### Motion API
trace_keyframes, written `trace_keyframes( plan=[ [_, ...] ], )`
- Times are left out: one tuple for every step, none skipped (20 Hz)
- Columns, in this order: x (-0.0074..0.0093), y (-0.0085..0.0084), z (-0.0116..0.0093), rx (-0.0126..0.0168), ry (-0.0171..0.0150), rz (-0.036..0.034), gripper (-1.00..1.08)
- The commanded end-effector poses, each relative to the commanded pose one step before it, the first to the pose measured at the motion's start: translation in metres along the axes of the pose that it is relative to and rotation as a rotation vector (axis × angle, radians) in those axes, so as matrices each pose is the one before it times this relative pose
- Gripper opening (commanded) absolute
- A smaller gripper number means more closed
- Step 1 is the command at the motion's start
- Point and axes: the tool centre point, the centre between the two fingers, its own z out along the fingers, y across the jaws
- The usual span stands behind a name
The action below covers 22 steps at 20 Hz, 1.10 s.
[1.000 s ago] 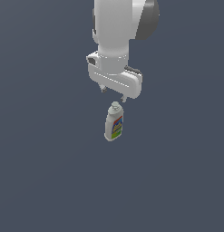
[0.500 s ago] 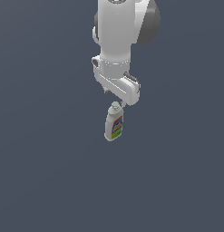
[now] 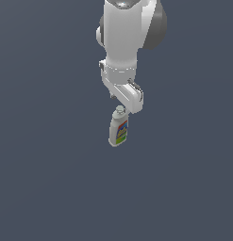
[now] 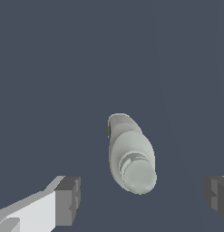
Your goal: Pick up the object and move it to a goal position.
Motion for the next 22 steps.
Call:
trace_keyframes(
  plan=[
    [-0.00005, -0.00054, 0.00086, -0.00048, 0.00034, 0.01916, 1.00],
    [-0.00003, -0.00012, 0.00022, -0.00014, 0.00006, 0.00428, 1.00],
    [-0.00003, -0.00009, 0.00015, -0.00010, 0.00004, 0.00305, 1.00],
    [-0.00002, -0.00005, 0.00009, -0.00006, 0.00002, 0.00183, 1.00],
    [0.00004, 0.00000, 0.00003, -0.00002, 0.00001, 0.00069, 1.00],
    [-0.00005, 0.00009, -0.00012, 0.00000, -0.00013, -0.00405, 1.00],
    [-0.00002, 0.00000, 0.00031, 0.00000, 0.00000, 0.00000, 1.00],
    [-0.00005, 0.00000, 0.00094, 0.00000, 0.00000, 0.00000, 1.00],
    [-0.00009, 0.00000, 0.00157, 0.00000, 0.00000, 0.00000, 1.00],
    [0.00012, 0.00014, 0.00218, 0.00000, 0.00002, 0.00049, 1.00],
    [-0.00016, 0.00002, 0.00281, 0.00000, 0.00000, 0.00000, 1.00],
    [0.00004, 0.00016, 0.00343, 0.00000, 0.00002, 0.00049, 1.00],
    [-0.00024, 0.00004, 0.00406, 0.00000, 0.00000, 0.00000, 1.00],
    [0.00006, 0.00025, 0.00468, -0.00001, 0.00003, 0.00069, 1.00],
    [-0.00008, 0.00020, 0.00530, 0.00000, 0.00002, 0.00049, 1.00],
    [-0.00007, 0.00018, 0.00518, 0.00000, 0.00002, 0.00049, 1.00],
    [-0.00025, 0.00001, 0.00457, 0.00000, 0.00000, 0.00000, 1.00],
    [0.00015, 0.00014, 0.00397, 0.00000, 0.00003, 0.00069, 1.00],
    [-0.00012, -0.00012, 0.00337, 0.00000, 0.00000, 0.00000, 1.00],
    [0.00020, -0.00005, 0.00277, 0.00000, 0.00001, 0.00049, 1.00],
    [0.00002, -0.00026, 0.00218, 0.00000, 0.00000, 0.00000, 1.00],
    [0.00008, -0.00031, 0.00157, 0.00000, 0.00000, 0.00000, 1.00]
  ],
)
